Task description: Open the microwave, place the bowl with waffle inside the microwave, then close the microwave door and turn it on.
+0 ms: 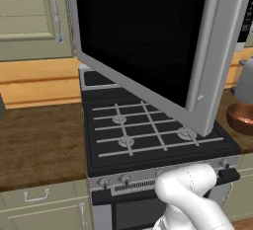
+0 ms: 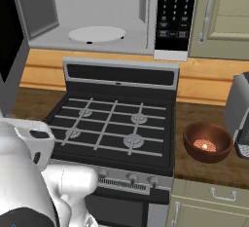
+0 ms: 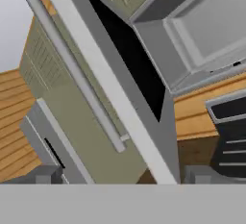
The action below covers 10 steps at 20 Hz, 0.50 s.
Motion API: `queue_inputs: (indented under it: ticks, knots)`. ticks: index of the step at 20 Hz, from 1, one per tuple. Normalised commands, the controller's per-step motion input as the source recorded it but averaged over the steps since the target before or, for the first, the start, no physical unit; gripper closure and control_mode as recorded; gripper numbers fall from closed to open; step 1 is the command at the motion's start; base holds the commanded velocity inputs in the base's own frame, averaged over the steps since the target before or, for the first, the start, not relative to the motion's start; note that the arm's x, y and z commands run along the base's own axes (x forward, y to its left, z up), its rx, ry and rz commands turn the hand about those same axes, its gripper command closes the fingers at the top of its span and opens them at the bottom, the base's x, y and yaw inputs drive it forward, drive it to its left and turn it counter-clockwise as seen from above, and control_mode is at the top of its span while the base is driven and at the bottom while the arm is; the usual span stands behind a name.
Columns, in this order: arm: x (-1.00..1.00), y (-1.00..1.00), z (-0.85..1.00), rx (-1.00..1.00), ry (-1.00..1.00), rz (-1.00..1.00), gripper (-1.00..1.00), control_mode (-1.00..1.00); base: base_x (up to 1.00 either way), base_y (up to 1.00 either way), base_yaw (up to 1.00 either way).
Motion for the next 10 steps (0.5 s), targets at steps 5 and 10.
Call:
queue_inputs:
  ticks: [5,10]
  knots:
    - [0.89,-0.56,0.0,0.3,-0.05,0.49,-1.0,-1.0,0.0,0.0,0.0]
    - [1.0,0.33,-0.09,0.13,0.14,0.19,-1.0,-1.0,0.0,0.0,0.0]
